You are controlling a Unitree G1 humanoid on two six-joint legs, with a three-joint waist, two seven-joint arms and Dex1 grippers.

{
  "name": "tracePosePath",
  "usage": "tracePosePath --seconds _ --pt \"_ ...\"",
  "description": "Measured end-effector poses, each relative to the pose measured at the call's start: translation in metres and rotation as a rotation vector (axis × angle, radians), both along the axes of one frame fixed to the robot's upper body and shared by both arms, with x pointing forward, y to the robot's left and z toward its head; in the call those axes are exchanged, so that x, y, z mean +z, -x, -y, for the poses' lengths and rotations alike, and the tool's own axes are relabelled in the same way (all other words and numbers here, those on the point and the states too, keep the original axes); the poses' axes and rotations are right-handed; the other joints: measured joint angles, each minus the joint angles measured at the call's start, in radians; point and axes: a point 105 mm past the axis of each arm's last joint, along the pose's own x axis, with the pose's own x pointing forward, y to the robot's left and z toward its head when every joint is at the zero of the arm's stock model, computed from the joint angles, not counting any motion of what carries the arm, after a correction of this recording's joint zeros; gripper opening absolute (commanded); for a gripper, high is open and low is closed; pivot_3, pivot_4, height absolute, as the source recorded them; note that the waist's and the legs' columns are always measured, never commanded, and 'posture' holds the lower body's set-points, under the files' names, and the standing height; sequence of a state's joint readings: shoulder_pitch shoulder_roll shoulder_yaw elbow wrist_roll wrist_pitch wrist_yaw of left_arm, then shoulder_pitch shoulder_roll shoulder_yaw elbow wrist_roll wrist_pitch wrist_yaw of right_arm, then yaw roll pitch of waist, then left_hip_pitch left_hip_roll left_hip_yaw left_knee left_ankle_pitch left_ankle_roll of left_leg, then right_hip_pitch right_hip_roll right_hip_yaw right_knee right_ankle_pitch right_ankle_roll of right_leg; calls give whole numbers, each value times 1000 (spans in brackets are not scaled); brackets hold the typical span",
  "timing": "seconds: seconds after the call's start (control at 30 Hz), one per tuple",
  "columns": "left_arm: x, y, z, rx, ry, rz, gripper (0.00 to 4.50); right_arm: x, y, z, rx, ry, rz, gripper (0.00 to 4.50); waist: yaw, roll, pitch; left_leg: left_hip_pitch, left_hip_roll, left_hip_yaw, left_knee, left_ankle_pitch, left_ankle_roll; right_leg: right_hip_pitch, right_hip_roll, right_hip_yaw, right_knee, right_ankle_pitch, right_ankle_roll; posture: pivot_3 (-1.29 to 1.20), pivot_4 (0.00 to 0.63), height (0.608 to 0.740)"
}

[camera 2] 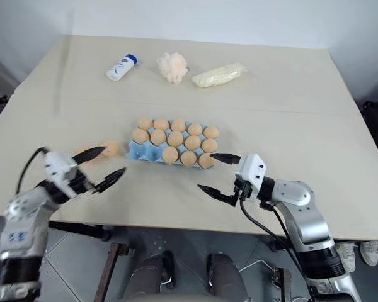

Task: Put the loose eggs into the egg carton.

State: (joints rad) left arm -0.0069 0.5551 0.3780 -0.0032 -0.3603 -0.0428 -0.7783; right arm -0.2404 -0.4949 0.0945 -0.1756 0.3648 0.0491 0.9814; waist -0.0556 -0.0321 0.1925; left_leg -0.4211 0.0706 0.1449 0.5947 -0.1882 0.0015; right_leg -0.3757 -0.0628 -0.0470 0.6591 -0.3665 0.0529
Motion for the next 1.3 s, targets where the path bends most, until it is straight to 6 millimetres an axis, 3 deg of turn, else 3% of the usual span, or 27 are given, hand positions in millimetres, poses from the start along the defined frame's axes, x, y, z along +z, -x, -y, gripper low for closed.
tracePosePath --seconds 0.23,0.33,0.43,0.53,0.67,0.9,1.0,1.2,1.3 --pt "-14 35 -54 344 136 0 4464 1 -8 -8 58 2 -5 4500 4 0 0 0 0 0 0 -1 0 0 -2 0 -3 1 -2 0 150 740" --pt "-17 38 -63 437 174 9 4464 2 -11 -9 70 1 0 4500 5 -1 -1 -1 0 0 -1 -1 0 -1 -2 -1 -4 1 -2 0 150 740" --pt "-14 24 -55 430 191 13 4464 4 -11 -12 86 -2 6 4500 9 -1 -1 -1 0 0 -2 -1 0 0 -2 -1 -4 1 -3 0 150 740" --pt "-4 -3 -41 383 195 42 4464 2 -12 -12 87 -1 -1 4500 17 -1 -1 -1 0 0 -2 -1 0 -1 -2 -1 -4 2 -3 0 150 740" --pt "-7 -35 -34 356 199 12 4464 1 -13 -12 83 1 -1 4500 15 -1 -1 -1 0 1 -2 -1 0 -1 -1 -1 -4 2 -2 0 150 740" --pt "-17 -52 -42 368 193 -43 4464 -2 -13 -7 40 -8 -10 4500 6 -1 -1 -1 1 1 -3 2 4 -1 1 -2 -4 2 -2 0 150 740" --pt "-24 -56 -42 359 198 -74 3846 -3 -12 -6 27 -12 -12 4500 5 -1 -1 -1 1 1 -3 1 2 -1 1 -2 -4 2 -2 0 150 740" --pt "-24 -63 -41 329 202 -94 2057 -3 -12 -6 17 -16 -8 4500 3 -1 -1 -1 1 1 -2 0 -1 -1 0 -2 -2 2 -2 0 150 740" --pt "-21 -61 -39 309 198 -86 1866 -2 -12 -6 11 -18 -6 4500 2 -1 -1 -1 1 1 -2 0 -1 -1 1 -2 -2 2 -2 0 150 740"
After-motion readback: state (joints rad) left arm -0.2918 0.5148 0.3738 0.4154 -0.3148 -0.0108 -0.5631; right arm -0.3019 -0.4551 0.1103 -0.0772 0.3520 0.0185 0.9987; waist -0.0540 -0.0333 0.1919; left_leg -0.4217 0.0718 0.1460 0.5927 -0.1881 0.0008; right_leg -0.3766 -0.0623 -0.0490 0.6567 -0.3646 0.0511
